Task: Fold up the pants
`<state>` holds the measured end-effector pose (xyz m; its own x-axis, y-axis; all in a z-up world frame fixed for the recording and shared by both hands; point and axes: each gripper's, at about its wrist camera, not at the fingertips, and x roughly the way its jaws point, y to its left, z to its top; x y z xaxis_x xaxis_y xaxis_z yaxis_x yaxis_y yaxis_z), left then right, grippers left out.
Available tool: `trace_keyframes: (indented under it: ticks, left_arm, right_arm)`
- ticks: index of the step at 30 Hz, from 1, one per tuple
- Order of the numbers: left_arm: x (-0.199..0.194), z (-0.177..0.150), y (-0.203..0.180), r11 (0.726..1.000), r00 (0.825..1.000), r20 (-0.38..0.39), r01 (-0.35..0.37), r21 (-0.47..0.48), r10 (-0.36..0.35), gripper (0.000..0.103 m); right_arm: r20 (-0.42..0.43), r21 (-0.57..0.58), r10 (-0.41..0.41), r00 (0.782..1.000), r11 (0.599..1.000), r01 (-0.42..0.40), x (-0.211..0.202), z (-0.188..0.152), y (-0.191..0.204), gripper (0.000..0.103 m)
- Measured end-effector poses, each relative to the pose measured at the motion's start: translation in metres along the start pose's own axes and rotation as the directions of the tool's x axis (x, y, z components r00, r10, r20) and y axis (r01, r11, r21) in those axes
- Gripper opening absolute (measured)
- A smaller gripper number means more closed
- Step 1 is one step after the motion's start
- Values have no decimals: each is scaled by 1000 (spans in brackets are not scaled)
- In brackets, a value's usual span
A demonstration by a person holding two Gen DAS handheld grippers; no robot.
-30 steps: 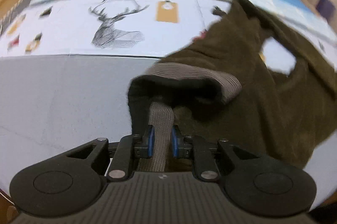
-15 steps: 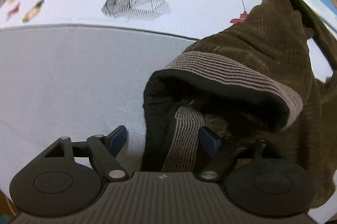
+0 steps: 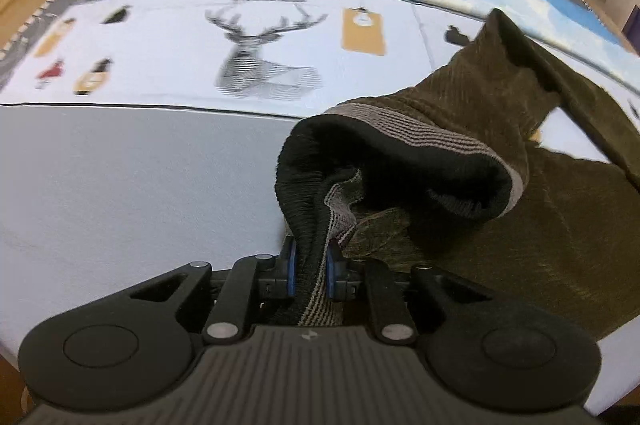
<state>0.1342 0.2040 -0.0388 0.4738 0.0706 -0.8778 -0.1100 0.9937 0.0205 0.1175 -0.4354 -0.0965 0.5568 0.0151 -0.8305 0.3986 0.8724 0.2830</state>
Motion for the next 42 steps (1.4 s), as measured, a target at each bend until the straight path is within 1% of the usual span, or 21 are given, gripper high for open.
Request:
trace_keyframes:
  ticks: [2,3,5,7,9,10,11,12,14,17,21,22,24,27,28,31,32,35,37,39,42]
  left_arm:
    - [-5,-8,12,998,998,-18,-54,12,54,15]
    - [-4,-11,17,997,996,-40,-76,14,76,15]
    - [7,-17,26,995,988,-122,-91,30,94,17]
    - [19,-19,30,995,977,-189,-93,49,100,19]
    - [19,-16,32,992,976,-178,-116,50,123,23]
    - [14,-12,33,993,981,-153,-116,38,120,33]
    - [11,-9,33,994,986,-131,-105,19,106,40]
    - [8,-6,34,996,989,-116,-91,-2,90,50]
    - [5,0,33,998,994,-95,-63,-25,60,52]
    - [1,5,23,999,998,-59,-27,-34,25,53]
    - [5,14,6,999,1000,-23,6,-48,-7,53]
    - [5,16,4,998,1000,-21,18,-57,-19,55]
    - [6,18,1,997,999,-22,35,-72,-37,55]
    - [5,15,-4,997,999,-31,38,-64,-40,56]
    - [5,14,-5,998,999,-34,39,-59,-41,56]
    - [4,13,-9,998,999,-34,39,-51,-41,56]
    - [4,14,-8,998,999,-31,41,-52,-43,56]
    - [2,16,-9,998,998,-28,47,-51,-49,56]
    - [1,16,-9,997,998,-22,52,-49,-53,56]
    - [0,17,-10,997,998,-18,60,-48,-61,56]
    - [-5,18,-10,996,997,-4,75,-51,-75,56]
  right_arm:
    - [-141,-104,56,988,992,-71,5,-18,0,10]
    - [-191,-127,60,980,988,-86,7,-26,-2,11]
    - [-251,-89,85,964,990,-111,8,-33,-14,15]
    - [-236,13,143,961,989,-144,-1,-29,-36,24]
    - [-189,130,167,968,981,-144,-11,-21,-64,28]
    - [-159,210,164,974,969,-129,-17,-15,-82,31]
    - [-125,274,139,982,957,-100,-22,-12,-98,33]
    - [-93,334,91,991,941,-55,-27,-9,-115,40]
    - [-64,436,0,998,900,28,-31,-11,-138,47]
    - [-83,566,-53,995,820,91,-25,-16,-169,48]
    - [-120,611,-94,988,778,149,-18,-22,-186,48]
    - [-111,618,-94,989,773,143,-18,-23,-186,48]
    - [-86,596,-112,990,791,141,-14,-23,-176,48]
    - [-79,515,-174,982,836,190,-13,-16,-166,13]
    - [-67,500,-185,980,844,194,-17,-16,-166,11]
    - [60,494,-250,966,849,189,-49,-14,-175,9]
    - [74,517,-266,961,834,191,-58,-15,-181,9]
    - [-7,586,-322,947,765,265,-60,-26,-206,9]
    - [7,633,-312,950,737,238,-60,-28,-216,9]
    - [40,610,-317,948,759,228,-63,-23,-216,9]
    - [13,534,-374,927,787,310,-49,-9,-198,12]
